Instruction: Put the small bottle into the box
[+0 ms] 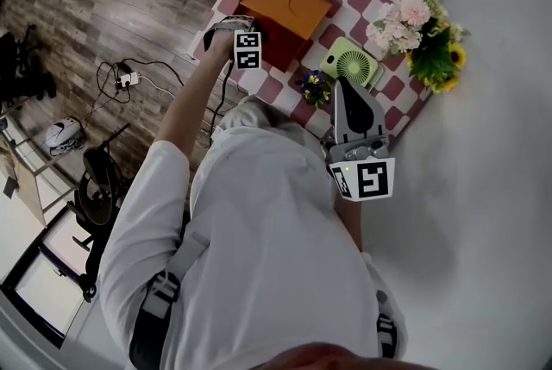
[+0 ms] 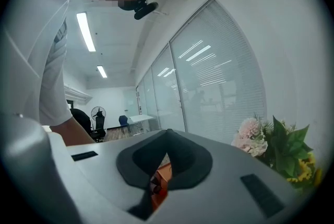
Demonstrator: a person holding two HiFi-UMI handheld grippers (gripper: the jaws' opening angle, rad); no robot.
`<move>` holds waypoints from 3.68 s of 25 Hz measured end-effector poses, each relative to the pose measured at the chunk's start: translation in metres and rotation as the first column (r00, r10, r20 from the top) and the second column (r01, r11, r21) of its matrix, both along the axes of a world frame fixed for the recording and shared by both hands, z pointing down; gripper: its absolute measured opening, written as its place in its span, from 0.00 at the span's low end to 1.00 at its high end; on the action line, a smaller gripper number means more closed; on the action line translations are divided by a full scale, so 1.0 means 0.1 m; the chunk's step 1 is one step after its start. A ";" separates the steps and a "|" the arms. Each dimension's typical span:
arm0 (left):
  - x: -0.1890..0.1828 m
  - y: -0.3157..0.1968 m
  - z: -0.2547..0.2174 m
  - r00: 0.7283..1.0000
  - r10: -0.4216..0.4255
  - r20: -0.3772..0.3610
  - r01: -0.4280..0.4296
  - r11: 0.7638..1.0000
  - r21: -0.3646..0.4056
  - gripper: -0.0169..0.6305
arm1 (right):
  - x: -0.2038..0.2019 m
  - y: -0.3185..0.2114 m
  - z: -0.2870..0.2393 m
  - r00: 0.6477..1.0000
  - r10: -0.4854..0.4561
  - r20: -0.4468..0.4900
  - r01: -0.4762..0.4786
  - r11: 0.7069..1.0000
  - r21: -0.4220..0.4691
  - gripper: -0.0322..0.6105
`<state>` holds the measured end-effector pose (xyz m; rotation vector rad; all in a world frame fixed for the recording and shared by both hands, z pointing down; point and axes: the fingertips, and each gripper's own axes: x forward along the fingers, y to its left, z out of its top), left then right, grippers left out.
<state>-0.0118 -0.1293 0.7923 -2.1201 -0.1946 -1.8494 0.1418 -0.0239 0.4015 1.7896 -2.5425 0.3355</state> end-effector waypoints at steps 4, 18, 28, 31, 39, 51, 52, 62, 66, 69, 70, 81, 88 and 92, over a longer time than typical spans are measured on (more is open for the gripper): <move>0.01 0.02 0.15 0.997 0.033 0.075 -0.032 0.999 -0.020 0.37 | 0.03 0.06 0.01 1.000 0.013 -0.001 -0.013 1.000 -0.005 0.05; -0.01 0.02 0.32 0.985 0.039 0.171 -0.020 0.993 -0.115 0.37 | 0.13 0.08 0.08 1.000 0.015 -0.008 -0.015 1.000 -0.027 0.05; -0.03 0.01 0.13 0.988 0.008 0.155 0.014 0.990 -0.143 0.48 | 0.20 0.02 0.11 1.000 -0.011 -0.013 0.011 1.000 -0.019 0.05; -0.04 0.04 -0.05 0.994 -0.013 0.113 0.031 0.987 -0.156 0.47 | 0.18 0.01 0.11 0.999 -0.030 -0.011 0.030 0.999 -0.015 0.05; -0.09 0.17 -0.62 0.983 -0.168 -0.080 0.152 0.973 -0.177 0.40 | 0.05 -0.06 0.08 0.996 -0.087 0.008 0.087 0.996 0.007 0.05; -0.14 0.40 -2.03 0.632 -0.468 -0.618 0.490 0.859 -0.150 0.03 | -0.20 -0.16 -0.03 0.980 -0.197 0.019 0.195 0.979 0.053 0.05; -0.17 0.42 -2.18 0.578 -0.479 -0.661 0.520 0.840 -0.154 0.03 | -0.25 -0.18 -0.03 0.977 -0.214 0.020 0.213 0.976 0.055 0.05; -0.60 0.77 -3.74 0.138 -0.379 -0.915 0.671 0.715 -0.195 0.03 | -0.90 -0.25 -0.28 0.929 -0.369 -0.010 0.368 0.923 0.112 0.05; -0.82 0.82 -4.15 0.023 -0.276 -0.961 0.707 0.684 -0.180 0.03 | -1.08 -0.24 -0.36 0.928 -0.373 -0.021 0.372 0.920 0.121 0.05; -1.01 0.84 -4.26 -0.080 -0.303 -0.950 0.703 0.658 -0.269 0.03 | -1.17 -0.25 -0.47 0.935 -0.352 -0.040 0.355 0.924 0.142 0.05; -1.06 0.85 -4.30 -0.094 -0.307 -0.947 0.697 0.659 -0.283 0.03 | -1.20 -0.24 -0.51 0.938 -0.342 -0.051 0.346 0.926 0.150 0.05; -1.21 1.29 -4.79 -0.183 -0.225 -0.957 0.608 0.739 -0.290 0.03 | -1.59 0.19 -0.72 0.949 -0.291 -0.123 0.308 0.939 0.155 0.05; -1.33 1.58 -4.60 -0.147 -0.261 -0.954 0.631 0.718 -0.294 0.03 | -1.76 0.43 -0.74 0.951 -0.274 -0.145 0.296 0.943 0.153 0.05; -1.27 1.71 -4.57 -0.062 -0.232 -0.971 0.620 0.754 -0.220 0.03 | -1.78 0.55 -0.75 0.951 -0.255 -0.174 0.280 0.950 0.141 0.05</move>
